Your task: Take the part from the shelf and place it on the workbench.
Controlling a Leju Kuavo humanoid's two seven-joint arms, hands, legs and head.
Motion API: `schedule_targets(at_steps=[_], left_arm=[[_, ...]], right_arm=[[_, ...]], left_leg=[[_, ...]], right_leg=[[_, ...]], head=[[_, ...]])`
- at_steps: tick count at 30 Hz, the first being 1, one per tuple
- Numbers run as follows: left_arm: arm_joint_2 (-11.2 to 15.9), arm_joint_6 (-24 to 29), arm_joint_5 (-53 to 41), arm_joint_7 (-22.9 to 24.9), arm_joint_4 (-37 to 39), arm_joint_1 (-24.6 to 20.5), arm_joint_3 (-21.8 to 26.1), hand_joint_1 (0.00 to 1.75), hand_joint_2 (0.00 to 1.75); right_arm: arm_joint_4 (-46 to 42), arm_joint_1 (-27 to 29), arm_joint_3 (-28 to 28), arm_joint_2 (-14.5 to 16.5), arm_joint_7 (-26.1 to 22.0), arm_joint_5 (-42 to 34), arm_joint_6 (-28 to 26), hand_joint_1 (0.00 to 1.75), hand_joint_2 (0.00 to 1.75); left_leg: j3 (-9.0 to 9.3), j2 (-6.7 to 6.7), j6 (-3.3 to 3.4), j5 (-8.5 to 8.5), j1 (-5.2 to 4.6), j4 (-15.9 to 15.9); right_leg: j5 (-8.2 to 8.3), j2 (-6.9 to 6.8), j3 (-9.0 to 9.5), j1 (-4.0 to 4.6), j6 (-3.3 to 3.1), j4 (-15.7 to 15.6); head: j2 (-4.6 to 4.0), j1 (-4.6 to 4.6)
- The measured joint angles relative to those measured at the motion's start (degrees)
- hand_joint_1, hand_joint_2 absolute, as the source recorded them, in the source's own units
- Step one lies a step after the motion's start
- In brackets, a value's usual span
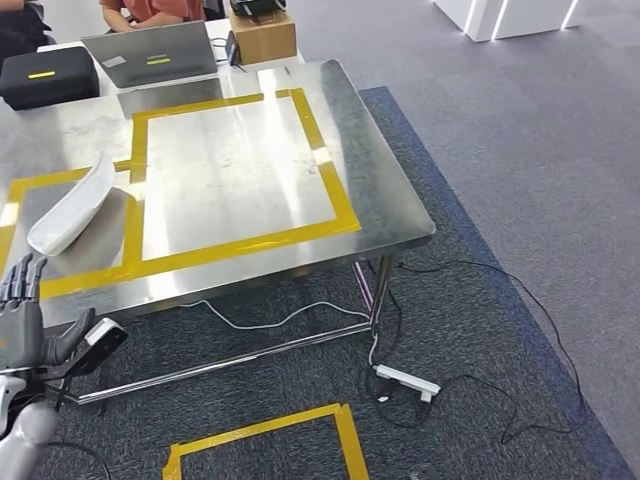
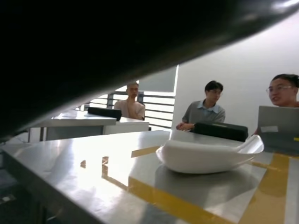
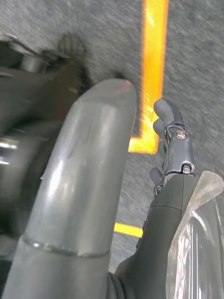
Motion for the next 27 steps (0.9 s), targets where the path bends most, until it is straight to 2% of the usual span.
schedule_targets(at_steps=[2,3,4,5,6,7,8,9,10,11,13,14,15,17,18,19,20,21,22,23,24,25,26,27], left_arm=[[0.01,0.15,0.70,-0.07,-0.07,1.76,0.91,0.00,0.00],[0.00,0.19,0.92,-0.11,-0.08,2.63,1.31,0.00,0.00],[-0.01,0.23,1.07,-0.16,-0.08,3.41,1.65,0.00,0.00],[-0.02,0.25,1.16,-0.21,-0.08,3.99,1.90,0.00,0.00],[-0.03,0.26,1.24,-0.25,-0.09,4.33,2.08,0.00,0.00],[-0.04,0.27,1.30,-0.27,-0.15,4.48,2.26,0.00,0.00],[-0.04,0.28,1.33,-0.28,-0.26,4.52,2.44,0.00,0.00],[-0.05,0.29,1.34,-0.32,-0.45,4.52,2.65,0.00,0.00],[-0.07,0.29,1.36,-0.35,-0.63,4.53,2.82,0.00,0.00],[-0.08,0.29,1.37,-0.38,-0.78,4.60,2.95,0.00,0.00],[-0.15,0.23,1.46,-0.38,-0.85,5.06,3.20,0.00,0.00],[-0.22,0.19,1.55,-0.32,-0.85,5.44,3.37,0.00,0.00],[-0.31,0.15,1.68,-0.23,-0.84,5.92,3.61,0.00,0.00],[-0.60,0.15,2.06,-0.07,-0.80,7.21,4.26,0.00,0.00],[-0.81,0.18,2.27,-0.10,-0.64,7.94,4.63,0.00,0.00],[-1.11,0.17,2.47,-0.26,-0.28,8.68,4.99,0.00,0.00],[-1.49,0.06,2.75,-0.49,0.31,9.39,5.32,0.00,0.00],[-1.99,-0.20,3.09,-0.80,1.17,10.08,5.62,0.00,0.00],[-2.56,-0.53,3.50,-1.17,2.22,10.72,5.90,0.00,0.00],[-3.24,-0.97,3.98,-1.53,3.44,11.27,6.11,0.00,0.00],[-3.98,-1.46,4.52,-1.94,4.86,11.66,6.27,0.00,0.00],[-4.77,-2.01,5.11,-2.40,6.53,11.90,6.39,0.00,0.00],[-5.63,-2.75,5.78,-2.89,8.52,12.03,6.46,0.00,0.00],[-6.50,-3.54,6.56,-3.47,10.92,12.12,6.54,0.00,0.00]], right_arm=[[0.01,0.05,0.14,0.01,0.24,0.02,-0.03,0.00,0.00],[0.01,0.10,0.19,0.01,0.33,0.03,-0.02,0.00,0.00],[0.01,0.12,0.23,0.01,0.37,0.04,0.00,0.00,0.00],[0.01,0.14,0.25,0.01,0.40,0.03,0.02,0.00,0.00],[0.01,0.14,0.27,0.01,0.40,0.04,0.03,0.00,0.00],[0.01,0.11,0.29,0.01,0.40,0.04,0.04,0.00,0.00],[0.00,0.08,0.32,0.01,0.41,0.03,0.04,0.00,0.00],[-0.01,0.04,0.36,0.01,0.40,0.04,0.04,0.00,0.00],[-0.01,-0.01,0.42,0.01,0.40,0.04,0.03,0.00,0.00],[-0.01,-0.03,0.50,0.01,0.41,0.04,0.03,0.00,0.00],[-0.01,0.04,0.64,0.01,0.52,0.04,0.03,0.00,0.00],[-0.01,0.13,0.69,0.01,0.64,0.05,0.03,0.00,0.00],[-0.01,0.22,0.72,0.01,0.76,0.05,0.03,0.00,0.00],[-0.01,0.28,0.75,0.01,1.02,0.07,0.03,0.00,0.00],[-0.02,0.28,0.76,0.01,1.15,0.07,0.04,0.00,0.00],[-0.02,0.28,0.77,0.01,1.29,0.05,0.05,0.00,0.00],[-0.03,0.27,0.78,0.01,1.47,0.03,0.04,0.00,0.00],[-0.03,0.26,0.79,0.01,1.65,-0.02,0.03,0.00,0.00],[-0.03,0.23,0.79,0.01,1.80,-0.08,0.00,0.00,0.00],[-0.03,0.16,0.79,0.01,1.96,-0.16,-0.04,0.00,0.00],[-0.03,0.08,0.79,0.01,2.06,-0.26,-0.10,0.00,0.00],[-0.03,-0.02,0.79,0.04,2.14,-0.35,-0.15,0.00,0.00],[-0.04,-0.11,0.78,0.09,2.22,-0.44,-0.20,0.00,0.00],[-0.07,-0.16,0.78,0.17,2.31,-0.55,-0.25,0.00,0.00]], left_leg=[[-1.54,0.02,-0.63,-6.05,0.36,6.89],[-2.04,0.02,-0.88,-7.93,0.51,10.57],[-2.03,0.02,-1.05,-8.37,0.63,13.17],[-1.32,0.02,-1.16,-7.46,0.75,14.08],[0.16,0.02,-1.22,-5.80,0.87,13.11],[2.46,0.03,-1.23,-4.31,0.99,10.47],[5.41,0.04,-1.19,-3.72,1.02,6.57],[8.22,0.01,-0.94,-4.12,1.00,2.48],[10.22,-0.02,-0.62,-4.90,0.92,-0.70],[11.25,-0.06,-0.21,-5.63,0.77,-2.62],[10.72,0.04,0.71,-5.35,0.69,-3.34],[10.15,0.14,1.19,-4.79,0.71,-3.39],[9.49,0.26,1.63,-4.18,0.75,-3.49],[8.01,0.42,2.17,-3.01,0.63,-3.50],[7.24,0.48,2.30,-2.44,0.49,-3.46],[6.42,0.53,2.39,-1.84,0.31,-3.41],[5.59,0.56,2.47,-1.25,0.11,-3.33],[4.78,0.56,2.50,-0.67,-0.09,-3.23],[4.10,0.52,2.50,-0.13,-0.25,-3.13],[3.56,0.47,2.43,0.36,-0.37,-3.04],[3.18,0.41,2.30,0.83,-0.50,-2.94],[2.93,0.36,2.13,1.35,-0.56,-2.88],[2.67,0.33,1.90,1.92,-0.57,-2.89],[2.47,0.30,1.65,2.51,-0.59,-2.93]], right_leg=[[1.20,-0.19,-1.39,-0.01,-0.41,0.08],[1.80,-0.25,-2.21,0.00,-0.41,0.19],[2.36,-0.30,-3.07,0.00,-0.36,0.37],[2.85,-0.38,-3.99,-0.01,-0.27,0.65],[3.26,-0.49,-4.93,-0.02,-0.12,1.00],[3.63,-0.60,-5.84,-0.03,0.07,1.44],[3.91,-0.69,-6.66,0.05,0.30,1.93],[4.22,-0.76,-7.28,0.14,0.60,2.37],[4.62,-0.80,-7.74,0.21,0.95,2.69],[5.07,-0.83,-8.07,0.25,1.34,2.84],[5.76,-0.77,-8.67,0.11,2.20,2.89],[4.91,-0.65,-9.20,0.02,2.57,3.41],[3.01,-0.49,-9.91,-0.03,2.86,4.82],[-2.86,-0.24,-11.60,-0.09,3.18,10.72],[-5.01,-0.19,-12.18,-0.09,3.22,14.28],[-5.76,-0.17,-12.31,-0.07,3.18,17.17],[-5.02,-0.16,-11.77,-0.04,3.03,18.61],[-3.26,-0.14,-10.30,0.06,2.75,18.20],[-1.41,-0.06,-7.92,0.21,2.35,15.93],[-0.51,0.12,-4.81,0.45,1.85,12.12],[-0.54,0.29,-1.35,0.64,1.42,7.43],[-1.27,0.47,1.32,0.83,1.16,3.46],[-2.07,0.58,3.03,0.96,1.02,0.70],[-2.28,0.59,3.68,0.99,0.97,-0.72]], head=[[-0.01,-0.27],[-0.01,-0.32],[-0.01,-0.35],[-0.01,-0.39],[0.00,-0.41],[0.00,-0.42],[0.00,-0.43],[0.00,-0.40],[0.00,-0.38],[0.00,-0.35],[0.00,-0.33],[0.00,-0.25],[0.00,-0.11],[0.00,0.27],[0.00,0.39],[0.00,0.44],[0.00,0.45],[0.00,0.46],[0.00,0.47],[0.01,0.50],[0.01,0.57],[0.01,0.64],[0.02,0.78],[0.02,0.99]])
